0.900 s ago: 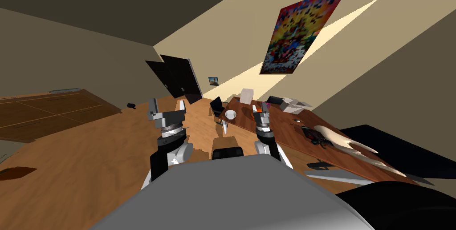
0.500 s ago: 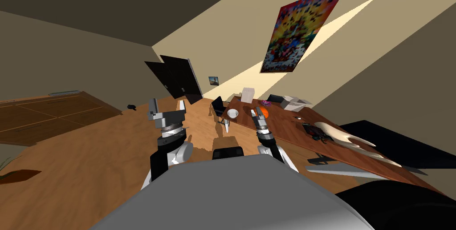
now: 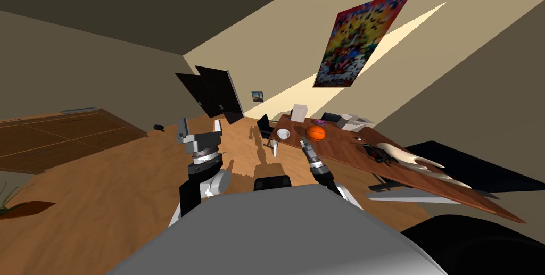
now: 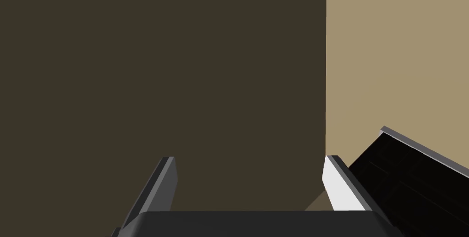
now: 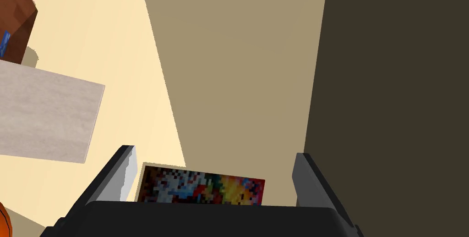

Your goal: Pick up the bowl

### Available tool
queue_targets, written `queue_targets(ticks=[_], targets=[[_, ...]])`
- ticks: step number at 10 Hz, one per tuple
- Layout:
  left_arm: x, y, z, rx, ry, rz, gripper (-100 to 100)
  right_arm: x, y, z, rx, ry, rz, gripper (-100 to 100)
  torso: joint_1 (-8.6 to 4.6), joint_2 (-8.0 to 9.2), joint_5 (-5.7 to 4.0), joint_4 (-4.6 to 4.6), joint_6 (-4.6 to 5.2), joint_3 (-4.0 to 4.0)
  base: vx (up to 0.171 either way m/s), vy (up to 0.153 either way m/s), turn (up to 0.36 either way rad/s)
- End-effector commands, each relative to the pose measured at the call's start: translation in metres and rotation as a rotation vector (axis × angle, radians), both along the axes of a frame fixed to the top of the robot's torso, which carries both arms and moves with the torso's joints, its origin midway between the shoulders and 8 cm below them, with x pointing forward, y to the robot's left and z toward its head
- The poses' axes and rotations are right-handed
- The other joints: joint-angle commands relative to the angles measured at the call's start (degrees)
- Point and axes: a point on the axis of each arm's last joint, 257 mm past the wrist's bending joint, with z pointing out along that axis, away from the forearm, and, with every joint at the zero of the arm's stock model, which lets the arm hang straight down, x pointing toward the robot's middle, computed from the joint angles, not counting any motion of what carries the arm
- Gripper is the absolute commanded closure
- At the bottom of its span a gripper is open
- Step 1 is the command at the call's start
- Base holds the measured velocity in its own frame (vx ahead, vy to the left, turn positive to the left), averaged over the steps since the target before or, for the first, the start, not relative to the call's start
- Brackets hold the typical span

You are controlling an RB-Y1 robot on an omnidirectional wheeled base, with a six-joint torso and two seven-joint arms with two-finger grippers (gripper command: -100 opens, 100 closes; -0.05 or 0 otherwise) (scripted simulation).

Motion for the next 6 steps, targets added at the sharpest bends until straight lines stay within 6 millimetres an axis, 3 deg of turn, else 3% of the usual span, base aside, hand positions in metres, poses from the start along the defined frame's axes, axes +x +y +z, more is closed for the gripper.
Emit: queue_targets(ticks=[1, 2, 4, 5, 6], targets=[[0.0, 0.0, 0.0, 0.0, 0.0, 0.0, 0, -0.01, -0.007, -0.039, -0.071, 0.118, -0.011, -100, 0.0, 0.0, 0.0, 0.0, 0.0, 0.0, -0.03, 0.164, 0.018], [0.0, 0.0, 0.0, 0.0, 0.0, 0.0, 0, -0.01, -0.007, -0.039, -0.071, 0.118, -0.011, -100, 0.13, -0.01, 0.01, -0.01, -0.01, -0.01, -0.044, 0.15, -0.004], [0.0, 0.0, 0.0, 0.0, 0.0, 0.0, 0, -0.03, -0.02, -0.095, -0.179, 0.282, -0.021, -100, 0.15, 0.03, 0.02, 0.0, 0.0, 0.01, -0.032, 0.184, 0.03], [0.0, 0.0, 0.0, 0.0, 0.0, 0.0, 0, -0.03, -0.02, -0.095, -0.179, 0.283, -0.022, -100, 0.3, -0.01, 0.06, 0.0, 0.0, -0.01, -0.018, 0.153, -0.001], [0.0, 0.0, 0.0, 0.0, 0.0, 0.0, 0, -0.044, -0.029, -0.124, -0.24, 0.368, -0.024, -100, 0.14, -0.05, 0.04, -0.01, -0.01, -0.03, -0.043, 0.135, 0.047]])
